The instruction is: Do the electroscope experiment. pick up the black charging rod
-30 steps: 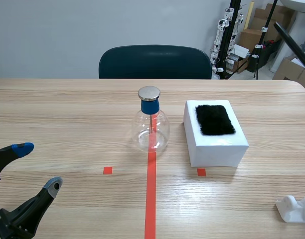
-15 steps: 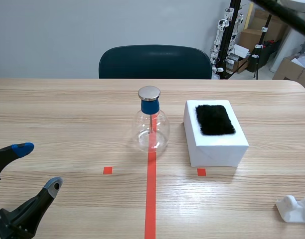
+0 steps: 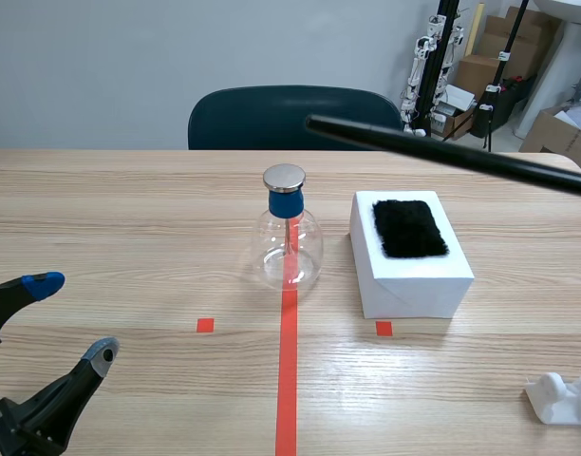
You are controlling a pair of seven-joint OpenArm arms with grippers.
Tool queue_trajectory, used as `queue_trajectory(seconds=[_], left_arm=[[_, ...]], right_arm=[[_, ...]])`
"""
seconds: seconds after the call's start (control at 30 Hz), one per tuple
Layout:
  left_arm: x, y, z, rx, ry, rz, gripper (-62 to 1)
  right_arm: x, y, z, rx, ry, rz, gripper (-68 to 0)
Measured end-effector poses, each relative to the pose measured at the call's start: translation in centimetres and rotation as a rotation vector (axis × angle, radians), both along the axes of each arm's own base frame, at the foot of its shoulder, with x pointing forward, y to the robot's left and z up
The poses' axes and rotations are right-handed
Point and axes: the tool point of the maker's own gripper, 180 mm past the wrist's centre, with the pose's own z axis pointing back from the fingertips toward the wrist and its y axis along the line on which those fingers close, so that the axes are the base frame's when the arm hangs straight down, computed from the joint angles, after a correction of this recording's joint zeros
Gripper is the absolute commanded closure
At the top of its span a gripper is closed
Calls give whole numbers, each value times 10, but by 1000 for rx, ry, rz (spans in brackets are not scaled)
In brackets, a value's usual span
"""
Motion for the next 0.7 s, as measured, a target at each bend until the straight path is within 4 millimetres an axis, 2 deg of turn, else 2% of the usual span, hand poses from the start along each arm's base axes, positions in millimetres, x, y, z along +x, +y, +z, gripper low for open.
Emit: queue_trajectory(seconds=[0.17,0.33,0.57,0.7], left_arm=[[0,0,0,0,0,0,-623],[0,0,0,0,0,0,-623],[0,0,0,0,0,0,-623],[0,0,0,0,-1,0,-623]], right_arm=[[-14,7,-8,-38,-33,75,-1],[-22,15,-2,-34,-77,129,0],[-48,30,-10,-23,-17,214,0],[-53,36,-11,-21,-7,249,0]])
